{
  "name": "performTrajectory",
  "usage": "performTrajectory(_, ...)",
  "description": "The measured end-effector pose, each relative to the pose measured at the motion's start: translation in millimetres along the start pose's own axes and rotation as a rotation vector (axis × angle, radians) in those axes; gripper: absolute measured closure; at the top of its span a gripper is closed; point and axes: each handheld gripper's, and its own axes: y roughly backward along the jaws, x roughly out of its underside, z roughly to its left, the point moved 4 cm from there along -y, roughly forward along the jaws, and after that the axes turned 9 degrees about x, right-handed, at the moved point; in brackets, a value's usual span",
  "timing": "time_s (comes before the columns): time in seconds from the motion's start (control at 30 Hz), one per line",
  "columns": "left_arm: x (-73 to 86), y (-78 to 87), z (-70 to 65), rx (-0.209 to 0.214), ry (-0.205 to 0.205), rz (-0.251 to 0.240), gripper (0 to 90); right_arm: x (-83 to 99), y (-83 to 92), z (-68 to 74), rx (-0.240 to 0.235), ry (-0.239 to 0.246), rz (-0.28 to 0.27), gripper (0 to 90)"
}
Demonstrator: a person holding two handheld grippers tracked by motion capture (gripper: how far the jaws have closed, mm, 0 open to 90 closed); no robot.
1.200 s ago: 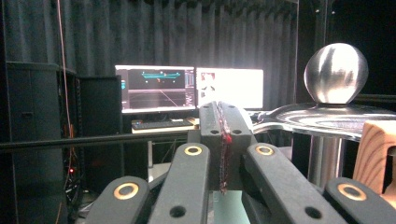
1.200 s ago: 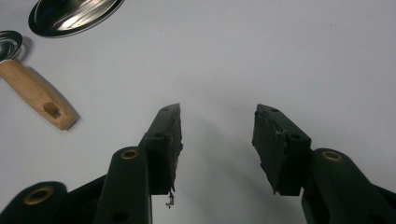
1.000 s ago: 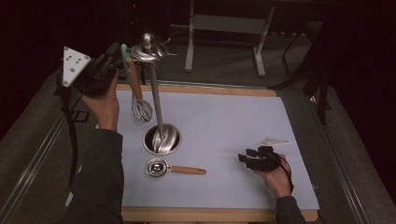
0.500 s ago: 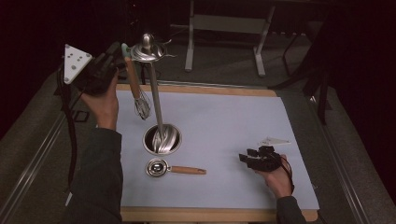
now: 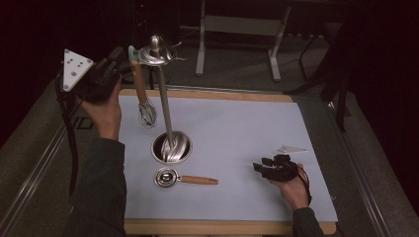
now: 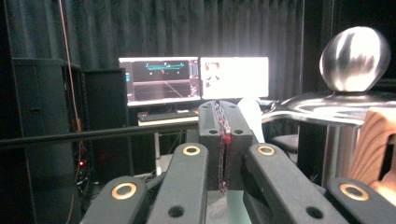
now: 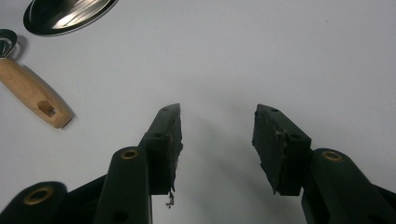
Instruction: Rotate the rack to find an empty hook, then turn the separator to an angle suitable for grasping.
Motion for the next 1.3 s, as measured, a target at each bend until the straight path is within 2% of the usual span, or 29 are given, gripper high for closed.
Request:
performTrajectory(0.37, 12.5, 13.2, 12.6, -0.021, 0.006, 0.034, 88.5, 1.5, -0.9, 0.5, 0.001, 0.003, 0.006, 51.6)
performTrajectory(0.53, 21.5, 21.2, 12.5, -0.012, 0.006, 0.055, 87.2, 1.2, -0.2, -0.4, 0.002, 0.0, 0.005, 51.6)
performTrajectory(0.73, 40.2, 25.6, 9.5, -0.011, -0.028, 0.112, 84.2, 2.1, -1.4, 0.0, 0.003, 0.002, 0.01, 51.6)
performTrajectory(0.9, 53.1, 30.3, 6.6, 0.011, -0.022, 0.139, 83.2, 2.1, -2.4, 1.7, 0.0, 0.009, 0.011, 51.6)
performTrajectory(1.0, 63.5, 34.2, 4.3, 0.026, -0.007, 0.153, 81.7, 2.4, -3.1, 2.9, -0.001, 0.01, 0.015, 51.6)
performTrajectory(1.1, 77.7, 37.5, 3.1, 0.04, 0.006, 0.189, 80.6, 2.1, -3.3, 4.7, -0.004, 0.014, 0.015, 51.6)
performTrajectory(1.3, 115.3, 46.4, -2.6, 0.051, 0.055, 0.25, 77.0, 2.1, -8.6, 14.3, -0.012, 0.04, 0.029, 51.7)
